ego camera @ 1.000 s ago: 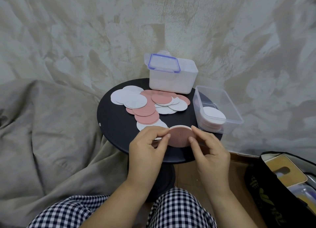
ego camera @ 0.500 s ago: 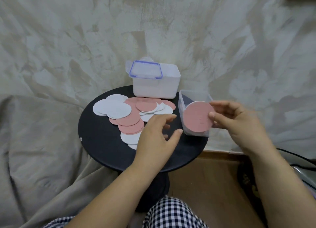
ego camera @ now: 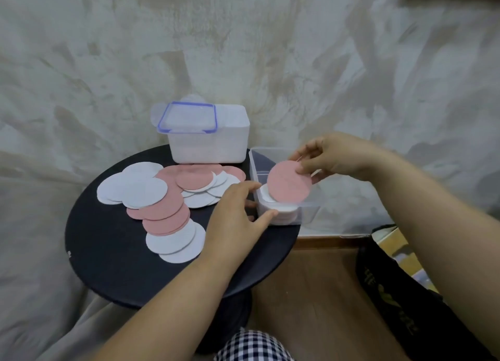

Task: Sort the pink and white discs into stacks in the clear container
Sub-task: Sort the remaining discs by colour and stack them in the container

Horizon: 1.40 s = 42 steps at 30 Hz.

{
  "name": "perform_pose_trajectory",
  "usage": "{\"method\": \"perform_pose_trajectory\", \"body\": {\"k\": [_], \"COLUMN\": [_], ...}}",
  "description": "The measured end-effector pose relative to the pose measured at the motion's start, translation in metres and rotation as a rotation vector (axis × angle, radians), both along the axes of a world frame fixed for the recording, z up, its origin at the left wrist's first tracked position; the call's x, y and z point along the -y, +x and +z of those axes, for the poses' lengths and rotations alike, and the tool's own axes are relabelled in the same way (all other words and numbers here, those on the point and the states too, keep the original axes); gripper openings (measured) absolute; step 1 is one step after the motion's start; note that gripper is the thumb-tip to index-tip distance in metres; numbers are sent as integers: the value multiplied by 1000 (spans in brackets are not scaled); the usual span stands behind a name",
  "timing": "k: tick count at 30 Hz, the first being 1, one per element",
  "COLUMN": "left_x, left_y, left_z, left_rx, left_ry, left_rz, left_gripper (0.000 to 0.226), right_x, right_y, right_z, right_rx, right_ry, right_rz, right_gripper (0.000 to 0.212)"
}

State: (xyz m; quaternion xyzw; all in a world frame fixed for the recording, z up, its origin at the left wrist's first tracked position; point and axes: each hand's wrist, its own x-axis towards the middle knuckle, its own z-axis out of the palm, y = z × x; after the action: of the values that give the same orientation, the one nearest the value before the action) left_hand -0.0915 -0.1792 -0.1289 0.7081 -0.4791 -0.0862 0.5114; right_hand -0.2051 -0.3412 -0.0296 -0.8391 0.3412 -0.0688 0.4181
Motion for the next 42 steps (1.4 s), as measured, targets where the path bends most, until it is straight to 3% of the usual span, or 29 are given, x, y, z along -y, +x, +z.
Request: {"method": "perform_pose_trajectory", "body": {"k": [6, 16, 26, 30, 42], "left_x": [-1, -3, -2, -3, -4], "left_y": [-1, -2, -4, -3, -3], "left_z": [-2, -3, -3, -3, -2], "left_rx": [-34, -35, -43, -47, -30], "left_ry": [-26, -5, -10, -7, 10], "left_rz": [-4, -5, -13, -15, -5], "left_gripper": [44, 46, 45, 45, 48], "right_x": [-3, -8, -10, -13, -22], "right_y": [16, 18, 19, 20, 15], "right_z": [-11, -18, -22, -23, -25], "right_rx": [-104, -118, -154, -226, -265], "right_ry": [-80, -197, -269, -389, -563], "right_rz": [100, 97, 127, 187, 202], "right_gripper": [21, 15, 32, 41, 41]}}
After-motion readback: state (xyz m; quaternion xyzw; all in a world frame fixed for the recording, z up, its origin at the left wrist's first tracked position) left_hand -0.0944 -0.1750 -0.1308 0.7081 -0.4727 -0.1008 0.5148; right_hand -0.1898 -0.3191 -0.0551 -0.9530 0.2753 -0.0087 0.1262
